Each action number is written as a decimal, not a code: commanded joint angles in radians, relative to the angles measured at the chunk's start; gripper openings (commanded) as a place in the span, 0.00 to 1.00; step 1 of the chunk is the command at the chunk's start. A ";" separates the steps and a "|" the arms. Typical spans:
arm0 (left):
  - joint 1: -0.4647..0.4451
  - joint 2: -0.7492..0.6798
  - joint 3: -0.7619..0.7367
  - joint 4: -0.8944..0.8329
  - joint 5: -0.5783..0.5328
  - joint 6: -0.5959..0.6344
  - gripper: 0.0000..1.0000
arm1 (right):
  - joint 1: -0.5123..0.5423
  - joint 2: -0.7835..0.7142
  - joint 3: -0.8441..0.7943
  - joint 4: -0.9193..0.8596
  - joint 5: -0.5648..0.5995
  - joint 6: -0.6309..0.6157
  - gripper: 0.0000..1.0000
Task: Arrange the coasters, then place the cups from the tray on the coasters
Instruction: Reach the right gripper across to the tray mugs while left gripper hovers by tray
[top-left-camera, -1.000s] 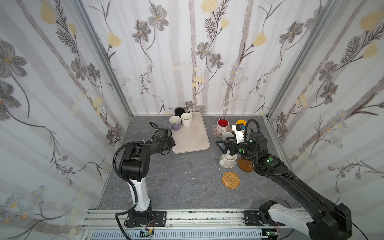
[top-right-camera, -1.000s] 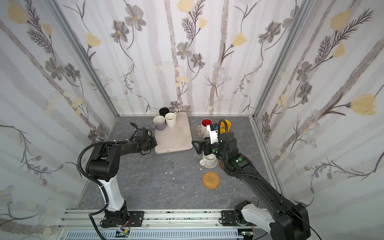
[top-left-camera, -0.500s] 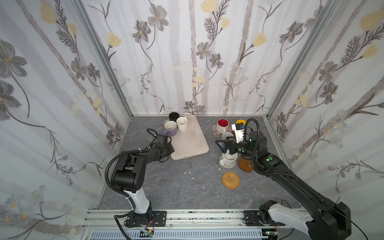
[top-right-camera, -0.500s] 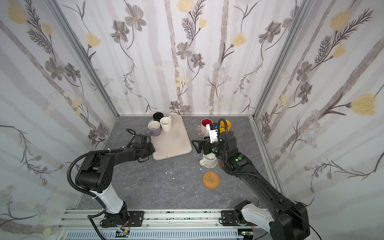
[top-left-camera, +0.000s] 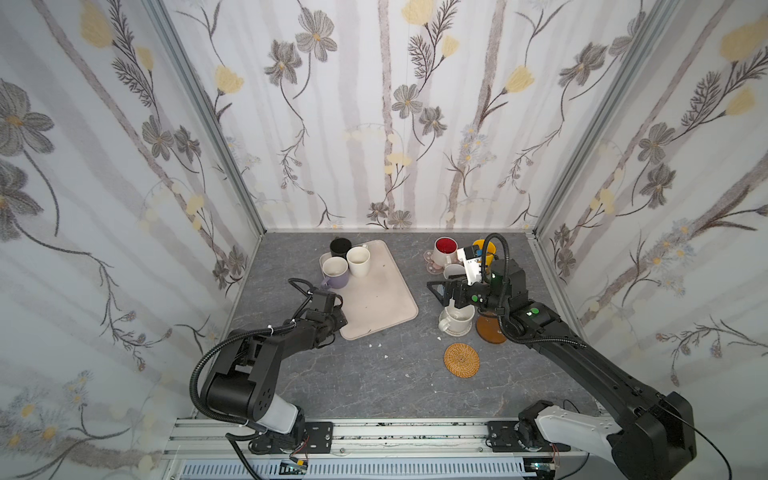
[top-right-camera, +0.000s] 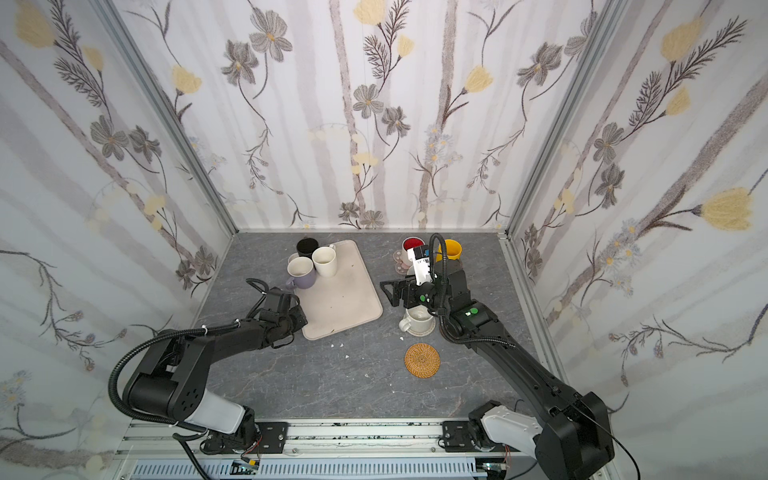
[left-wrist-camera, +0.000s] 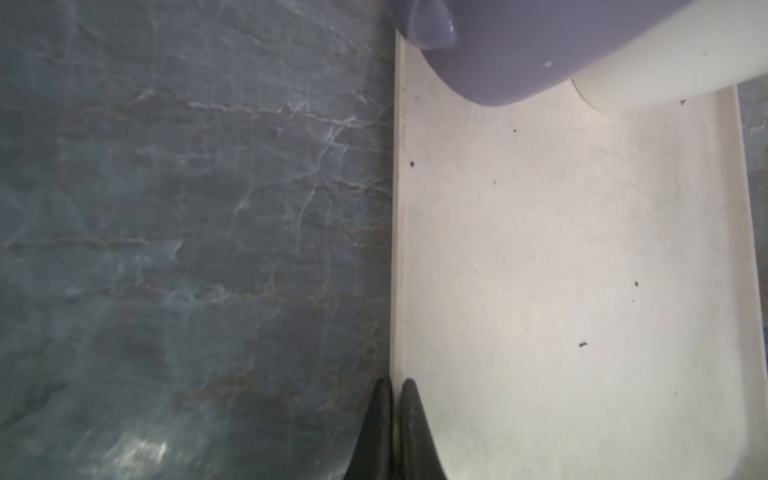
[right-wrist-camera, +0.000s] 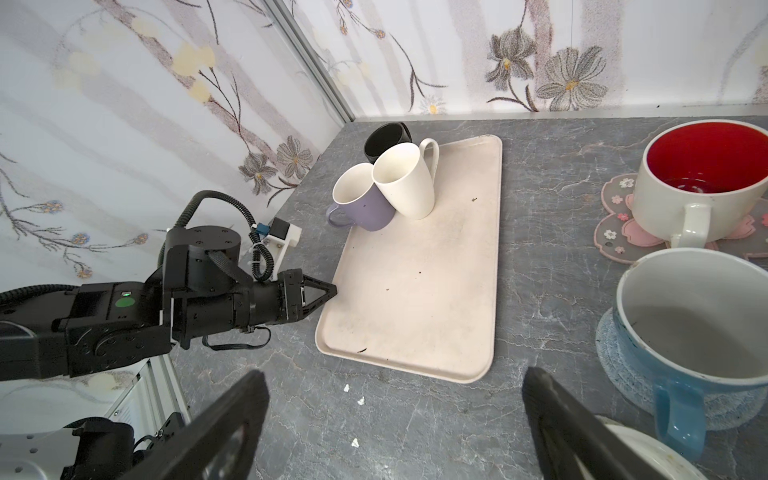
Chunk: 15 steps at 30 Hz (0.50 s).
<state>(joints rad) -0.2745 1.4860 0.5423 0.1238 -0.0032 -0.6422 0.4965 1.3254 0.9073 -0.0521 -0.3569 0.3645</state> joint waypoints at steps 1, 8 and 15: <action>-0.018 -0.066 -0.053 0.006 -0.009 -0.033 0.00 | 0.006 0.023 0.023 -0.007 -0.003 -0.013 0.96; -0.098 -0.191 -0.167 0.014 -0.025 -0.091 0.00 | 0.042 0.107 0.103 -0.036 0.029 -0.017 0.96; -0.167 -0.279 -0.256 0.016 -0.064 -0.153 0.00 | 0.084 0.216 0.195 -0.046 0.082 -0.007 0.97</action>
<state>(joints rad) -0.4297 1.2293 0.3061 0.1562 -0.0746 -0.7631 0.5728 1.5150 1.0779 -0.1009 -0.3042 0.3576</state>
